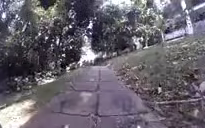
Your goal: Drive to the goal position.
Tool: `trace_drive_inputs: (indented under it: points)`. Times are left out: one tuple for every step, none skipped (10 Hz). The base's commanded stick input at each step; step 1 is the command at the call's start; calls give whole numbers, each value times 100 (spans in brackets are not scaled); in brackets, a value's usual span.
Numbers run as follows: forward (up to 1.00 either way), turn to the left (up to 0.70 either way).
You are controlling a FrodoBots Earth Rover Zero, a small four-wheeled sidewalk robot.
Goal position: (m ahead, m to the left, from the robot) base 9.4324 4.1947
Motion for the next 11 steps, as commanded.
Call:
trace_drive_inputs:
  points:
    - [70,0]
    - [70,0]
    - [70,0]
    - [70,0]
    - [70,0]
    - [70,0]
    - [70,0]
    - [70,0]
    - [70,0]
    - [70,0]
    - [70,0]
